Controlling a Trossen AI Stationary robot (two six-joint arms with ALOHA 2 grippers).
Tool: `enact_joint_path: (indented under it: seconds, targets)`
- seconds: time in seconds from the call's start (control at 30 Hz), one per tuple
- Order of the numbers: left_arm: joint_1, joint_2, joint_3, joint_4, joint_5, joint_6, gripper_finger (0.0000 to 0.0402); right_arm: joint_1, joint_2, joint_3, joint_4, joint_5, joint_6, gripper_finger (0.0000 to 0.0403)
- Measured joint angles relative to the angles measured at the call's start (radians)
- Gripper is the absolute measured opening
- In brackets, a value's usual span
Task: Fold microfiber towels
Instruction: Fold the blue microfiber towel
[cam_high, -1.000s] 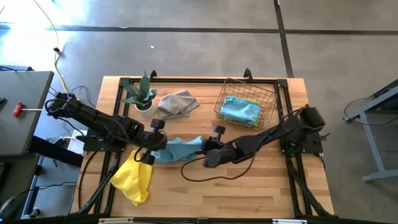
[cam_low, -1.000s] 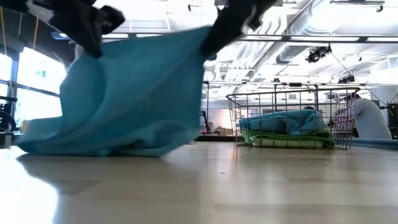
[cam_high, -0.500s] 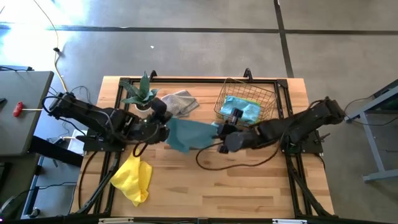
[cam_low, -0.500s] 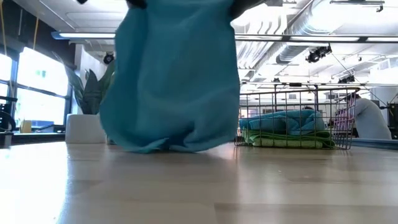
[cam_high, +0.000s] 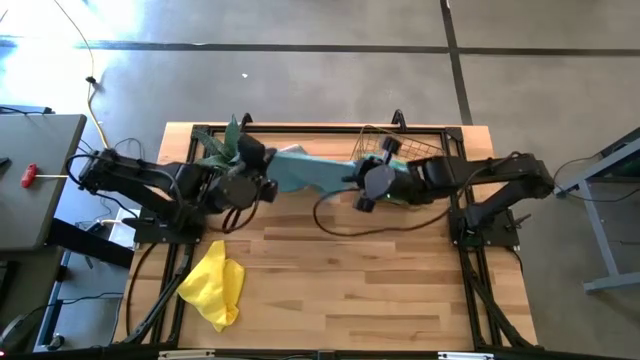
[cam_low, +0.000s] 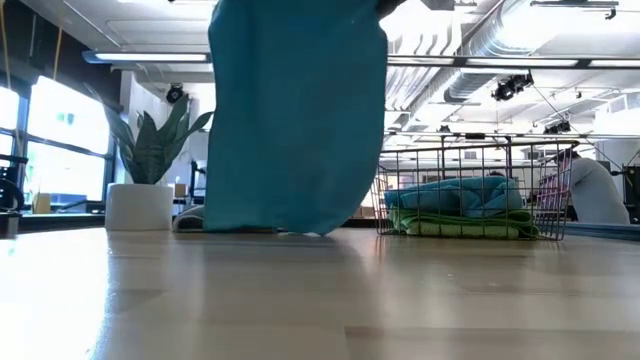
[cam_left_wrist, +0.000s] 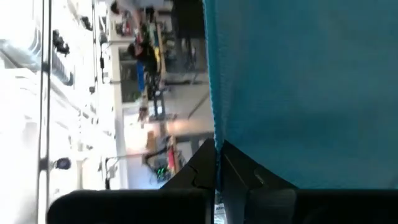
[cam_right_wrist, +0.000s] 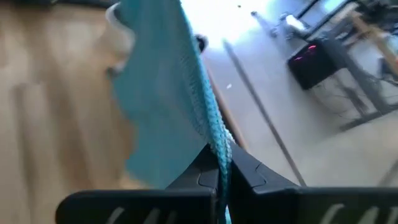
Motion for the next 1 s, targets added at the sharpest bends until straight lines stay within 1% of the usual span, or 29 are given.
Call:
enact_joint_path:
  seconds: [0.1, 0.13, 0.2, 0.27, 0.37, 0.4, 0.43, 0.47, 0.53, 0.6, 0.67, 0.73, 0.8, 0.9, 0.93, 1.0]
  targets:
    - [-0.052, 0.0, 0.0, 0.0, 0.046, -0.048, 0.0003, 0.052, 0.0, 0.004, -0.041, -0.004, 0.029, 0.0]
    - [-0.069, 0.003, 0.0, -0.002, 0.071, -0.104, 0.0003, 0.07, 0.0, 0.003, -0.042, -0.016, 0.057, 0.0]
    - [-0.115, 0.012, 0.0, -0.038, 0.145, -0.282, 0.0003, 0.109, 0.0, -0.014, -0.041, -0.084, 0.134, 0.0]
    - [-0.167, 0.014, -0.002, -0.111, 0.281, -0.475, 0.0003, 0.153, 0.001, -0.04, -0.039, -0.169, 0.211, 0.0]
    - [-0.242, 0.042, 0.0, -0.137, 0.524, -0.653, 0.0003, 0.216, 0.016, -0.078, -0.015, -0.28, 0.306, 0.0]
    - [-0.266, 0.053, -0.003, -0.144, 0.581, -0.689, 0.0003, 0.234, 0.025, -0.084, -0.015, -0.311, 0.336, 0.0]
    - [-0.291, 0.065, -0.003, -0.143, 0.609, -0.709, 0.0003, 0.25, 0.036, -0.085, -0.014, -0.33, 0.362, 0.0]
    - [-0.313, 0.075, -0.001, -0.132, 0.615, -0.715, 0.0003, 0.264, 0.044, -0.085, -0.009, -0.332, 0.379, 0.0]
    - [-0.347, 0.09, -0.001, -0.141, 0.57, -0.688, 0.0003, 0.291, 0.054, -0.085, -0.005, -0.312, 0.387, 0.0]
    - [-0.369, 0.106, -0.002, -0.154, 0.472, -0.633, 0.0003, 0.301, 0.055, -0.083, 0.013, -0.276, 0.359, 0.0]
    - [-0.372, 0.114, -0.002, -0.156, 0.326, -0.563, 0.0003, 0.301, 0.055, -0.069, -0.005, -0.213, 0.313, 0.0]
    - [-0.368, 0.113, -0.002, -0.154, 0.154, -0.47, 0.0003, 0.291, 0.055, -0.045, 0.0, -0.127, 0.247, 0.0]
    - [-0.342, 0.11, -0.001, -0.154, 0.006, -0.349, 0.0003, 0.272, 0.054, -0.02, -0.005, -0.048, 0.141, 0.0]
    - [-0.289, 0.099, -0.001, -0.152, -0.156, -0.197, 0.0003, 0.229, 0.054, 0.017, -0.003, 0.047, -0.022, 0.0]
    - [-0.264, 0.095, 0.005, -0.154, -0.19, -0.161, 0.0003, 0.213, 0.054, 0.028, -0.002, 0.079, -0.06, 0.0]
    - [-0.211, 0.084, 0.019, -0.154, -0.228, -0.111, 0.0003, 0.173, 0.054, 0.05, -0.005, 0.143, -0.124, 0.0]
